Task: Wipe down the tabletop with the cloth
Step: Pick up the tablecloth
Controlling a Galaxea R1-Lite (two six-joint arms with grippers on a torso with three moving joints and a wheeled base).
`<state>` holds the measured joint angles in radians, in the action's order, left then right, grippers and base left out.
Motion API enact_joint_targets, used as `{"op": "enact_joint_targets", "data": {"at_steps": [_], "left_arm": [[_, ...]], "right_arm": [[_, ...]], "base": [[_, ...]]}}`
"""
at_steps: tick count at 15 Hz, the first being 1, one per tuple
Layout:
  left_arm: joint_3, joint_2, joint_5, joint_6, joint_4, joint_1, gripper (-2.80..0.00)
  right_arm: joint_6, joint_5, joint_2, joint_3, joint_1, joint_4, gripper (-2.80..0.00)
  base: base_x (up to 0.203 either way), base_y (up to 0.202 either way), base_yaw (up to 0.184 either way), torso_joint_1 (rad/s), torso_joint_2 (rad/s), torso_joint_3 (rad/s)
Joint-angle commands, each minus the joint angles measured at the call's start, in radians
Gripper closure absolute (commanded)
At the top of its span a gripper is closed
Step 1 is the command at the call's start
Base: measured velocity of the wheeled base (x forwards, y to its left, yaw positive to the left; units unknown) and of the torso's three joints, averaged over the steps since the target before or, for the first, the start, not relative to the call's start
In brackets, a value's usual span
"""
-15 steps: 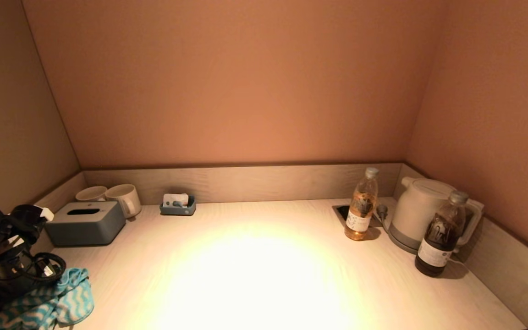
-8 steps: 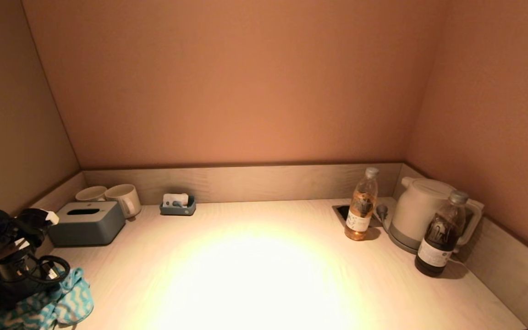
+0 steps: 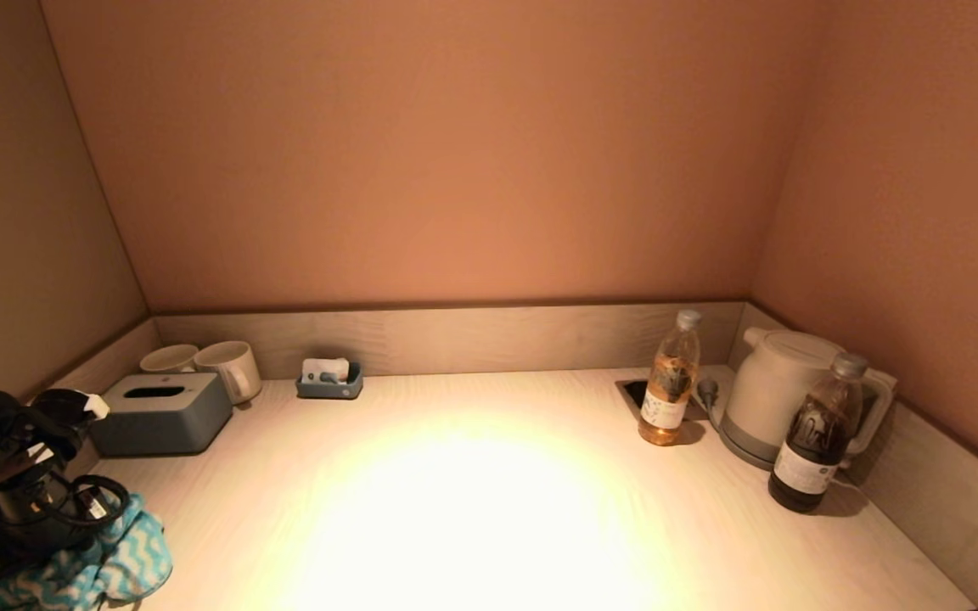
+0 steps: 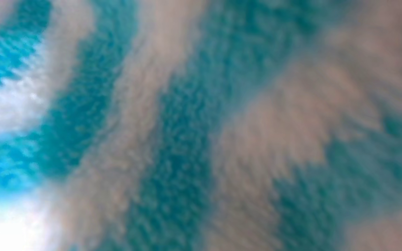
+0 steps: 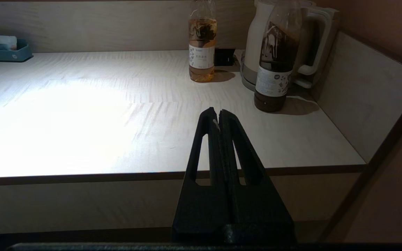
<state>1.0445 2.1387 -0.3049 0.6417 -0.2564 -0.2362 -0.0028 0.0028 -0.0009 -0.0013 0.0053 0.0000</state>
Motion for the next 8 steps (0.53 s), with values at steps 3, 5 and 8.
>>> {"op": "enact_joint_targets", "data": {"at_steps": [3,5,8], "left_arm": [[-0.003,-0.025,0.003,0.005,-0.002,0.0,0.0],[-0.009,-0.073,0.011,0.01,-0.009,0.002,0.0],[-0.009,-0.223,0.039,0.008,-0.04,0.016,0.0]], "right_arm": [[0.0,0.0,0.001,0.0,0.001,0.0,0.0],[0.0,0.0,0.001,0.0,0.001,0.0,0.0],[0.0,0.0,0.001,0.0,0.001,0.0,0.0]], "base": [[0.0,0.0,0.0,0.0,0.0,0.0],[0.0,0.0,0.0,0.0,0.0,0.0],[0.0,0.0,0.0,0.0,0.0,0.0]]}}
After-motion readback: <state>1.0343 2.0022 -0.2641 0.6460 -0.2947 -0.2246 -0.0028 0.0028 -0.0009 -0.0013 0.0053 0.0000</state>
